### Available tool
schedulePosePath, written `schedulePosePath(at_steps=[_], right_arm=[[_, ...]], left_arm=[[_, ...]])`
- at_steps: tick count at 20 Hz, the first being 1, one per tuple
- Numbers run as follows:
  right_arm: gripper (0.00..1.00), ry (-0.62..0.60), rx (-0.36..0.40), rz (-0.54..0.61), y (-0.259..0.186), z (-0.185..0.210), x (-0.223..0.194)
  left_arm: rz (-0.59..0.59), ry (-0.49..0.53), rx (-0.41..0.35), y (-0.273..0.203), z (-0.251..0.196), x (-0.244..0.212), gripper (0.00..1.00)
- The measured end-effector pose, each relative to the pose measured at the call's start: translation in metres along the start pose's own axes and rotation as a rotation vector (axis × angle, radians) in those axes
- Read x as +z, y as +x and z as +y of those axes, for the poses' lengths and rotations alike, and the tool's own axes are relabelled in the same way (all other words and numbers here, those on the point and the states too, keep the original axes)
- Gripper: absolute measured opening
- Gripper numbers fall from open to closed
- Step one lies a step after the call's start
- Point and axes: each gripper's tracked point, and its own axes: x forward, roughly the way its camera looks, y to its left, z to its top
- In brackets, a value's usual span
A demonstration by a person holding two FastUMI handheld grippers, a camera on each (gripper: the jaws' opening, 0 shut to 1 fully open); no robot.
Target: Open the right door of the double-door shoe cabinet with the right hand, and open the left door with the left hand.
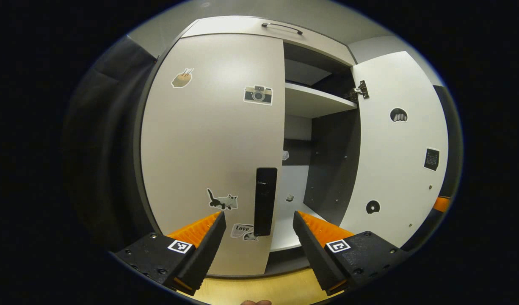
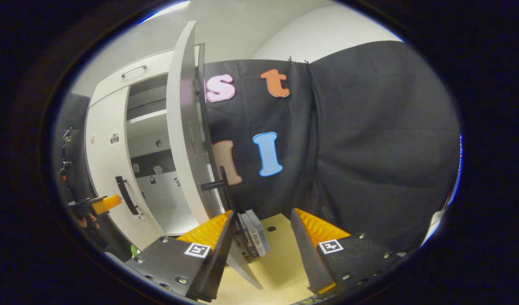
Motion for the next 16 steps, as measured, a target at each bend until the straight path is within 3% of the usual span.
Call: schedulePosePath(at_steps=[12, 16], right_arm=[[0.80, -0.036, -0.023, -0.043, -0.003, -0.015, 0.019], [0.80, -0.026, -0.042, -0.033, -0.003, -0.025, 0.015]], left_arm=[[-0.020, 0.039, 0.086, 0.056, 0.006, 0.002, 0.98], [-0.013, 0.087, 0.120, 0.066, 0.013, 0.000, 0.82]])
